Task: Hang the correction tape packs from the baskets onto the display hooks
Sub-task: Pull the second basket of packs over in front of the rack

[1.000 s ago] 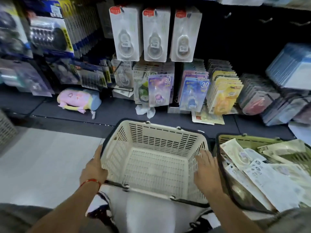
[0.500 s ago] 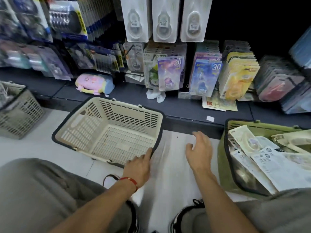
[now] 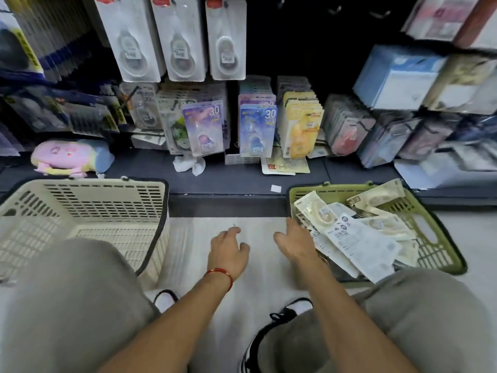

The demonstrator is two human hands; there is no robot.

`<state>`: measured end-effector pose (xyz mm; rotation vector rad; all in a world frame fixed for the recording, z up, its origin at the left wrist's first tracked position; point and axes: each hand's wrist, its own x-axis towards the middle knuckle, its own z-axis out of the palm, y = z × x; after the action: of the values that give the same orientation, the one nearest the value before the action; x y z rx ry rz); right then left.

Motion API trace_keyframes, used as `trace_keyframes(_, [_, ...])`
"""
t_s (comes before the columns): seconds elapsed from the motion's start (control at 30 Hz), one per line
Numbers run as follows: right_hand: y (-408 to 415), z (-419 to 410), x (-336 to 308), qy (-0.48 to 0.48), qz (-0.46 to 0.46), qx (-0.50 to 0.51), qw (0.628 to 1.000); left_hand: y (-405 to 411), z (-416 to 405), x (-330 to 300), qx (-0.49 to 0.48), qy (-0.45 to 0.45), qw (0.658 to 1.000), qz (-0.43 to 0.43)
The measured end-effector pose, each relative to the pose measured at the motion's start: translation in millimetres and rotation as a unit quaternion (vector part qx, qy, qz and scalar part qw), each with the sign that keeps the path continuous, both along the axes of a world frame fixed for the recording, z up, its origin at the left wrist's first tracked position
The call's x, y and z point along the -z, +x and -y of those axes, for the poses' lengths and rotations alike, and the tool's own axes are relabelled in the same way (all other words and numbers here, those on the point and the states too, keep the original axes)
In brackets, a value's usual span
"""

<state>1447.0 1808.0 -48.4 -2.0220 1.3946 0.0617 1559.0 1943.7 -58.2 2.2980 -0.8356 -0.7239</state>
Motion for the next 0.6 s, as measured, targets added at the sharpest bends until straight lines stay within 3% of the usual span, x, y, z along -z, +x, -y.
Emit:
trace_keyframes(0.1, [3,-12,-16,0.128,0.103,0.064,0.984,-24,28,-17,-0.059,-0.029,0.987,-0.145])
trace_keyframes(0.2, [5,-17,-29,0.277,0.217,0.083,0.932,-28,46,-23,-0.083,-0.040,0.980,-0.174])
trace_keyframes(0.23, [4,-11,-33,0.278,0.227,0.053,0.932,-26,51,-21,-0.085,-0.040,0.982,-0.165])
trace_keyframes(0.3, [-5,16,-40,0.171,0.254,0.024,0.952,-21,61,-12,-0.094,-0.038,0.983,-0.152])
trace_keyframes(0.37, [-28,59,-44,0.032,0.272,0.095,0.957,-18,73,1,-0.117,-0.030,0.978,-0.169])
trace_keyframes(0.4, [-46,86,-40,-0.037,0.249,0.142,0.957,-16,78,8,-0.130,-0.023,0.974,-0.184])
trace_keyframes(0.47, [-92,143,-23,-0.137,0.114,0.227,0.957,-17,87,18,-0.155,-0.026,0.962,-0.224])
trace_keyframes(0.53, [-139,187,1,-0.142,-0.031,0.284,0.948,-20,92,22,-0.168,-0.048,0.948,-0.267])
trace_keyframes(0.6, [-162,214,21,-0.082,-0.061,0.350,0.931,-20,98,25,-0.175,-0.056,0.943,-0.277])
